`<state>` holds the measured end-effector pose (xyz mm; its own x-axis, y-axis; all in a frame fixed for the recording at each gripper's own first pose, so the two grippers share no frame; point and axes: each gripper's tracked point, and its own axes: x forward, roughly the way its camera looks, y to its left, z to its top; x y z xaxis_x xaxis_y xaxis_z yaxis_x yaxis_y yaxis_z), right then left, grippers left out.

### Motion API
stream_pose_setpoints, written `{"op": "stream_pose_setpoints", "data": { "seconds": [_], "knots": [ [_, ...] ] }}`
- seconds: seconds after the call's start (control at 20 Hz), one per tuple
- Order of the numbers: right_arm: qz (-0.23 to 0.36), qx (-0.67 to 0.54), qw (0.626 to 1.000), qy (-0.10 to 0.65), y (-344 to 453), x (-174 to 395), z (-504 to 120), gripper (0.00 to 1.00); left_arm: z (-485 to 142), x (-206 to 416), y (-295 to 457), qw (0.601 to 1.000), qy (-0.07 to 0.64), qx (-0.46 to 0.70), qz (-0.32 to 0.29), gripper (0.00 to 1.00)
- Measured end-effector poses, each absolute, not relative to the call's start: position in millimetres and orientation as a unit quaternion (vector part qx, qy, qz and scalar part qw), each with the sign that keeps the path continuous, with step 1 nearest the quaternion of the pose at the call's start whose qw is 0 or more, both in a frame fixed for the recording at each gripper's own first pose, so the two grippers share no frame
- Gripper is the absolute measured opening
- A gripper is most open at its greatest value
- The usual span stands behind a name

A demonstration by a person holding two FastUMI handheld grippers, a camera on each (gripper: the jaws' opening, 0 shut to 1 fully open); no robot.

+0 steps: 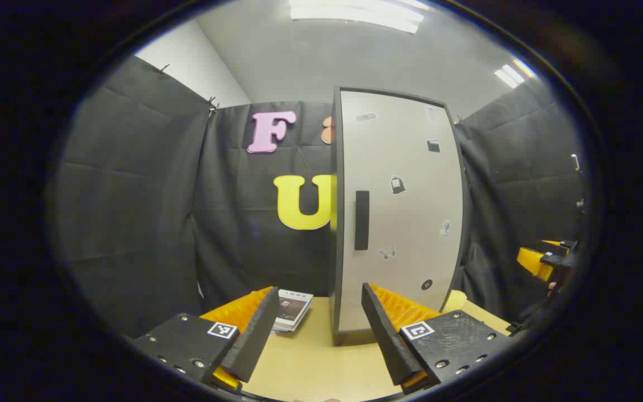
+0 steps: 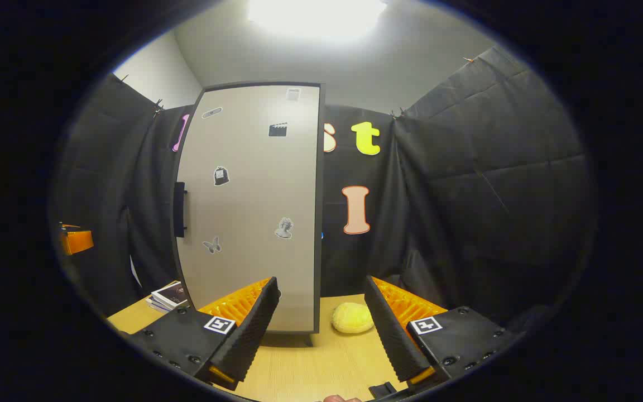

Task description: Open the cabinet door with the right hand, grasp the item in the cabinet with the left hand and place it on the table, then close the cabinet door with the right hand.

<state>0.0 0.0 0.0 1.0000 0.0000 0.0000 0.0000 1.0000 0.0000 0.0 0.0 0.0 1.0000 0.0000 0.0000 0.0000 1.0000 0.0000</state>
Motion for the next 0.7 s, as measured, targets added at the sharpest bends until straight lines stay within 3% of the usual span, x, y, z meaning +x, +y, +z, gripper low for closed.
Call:
{"op": "stream_pose_setpoints", "data": {
  "seconds": [0.7],
  "knots": [
    [0.019,0.004,1.0,0.021,23.0,1.1,-0.5,0.98,-12.7,-5.4,3.4,1.0,0.005,-0.002,-0.004,0.91]
  ]
}}
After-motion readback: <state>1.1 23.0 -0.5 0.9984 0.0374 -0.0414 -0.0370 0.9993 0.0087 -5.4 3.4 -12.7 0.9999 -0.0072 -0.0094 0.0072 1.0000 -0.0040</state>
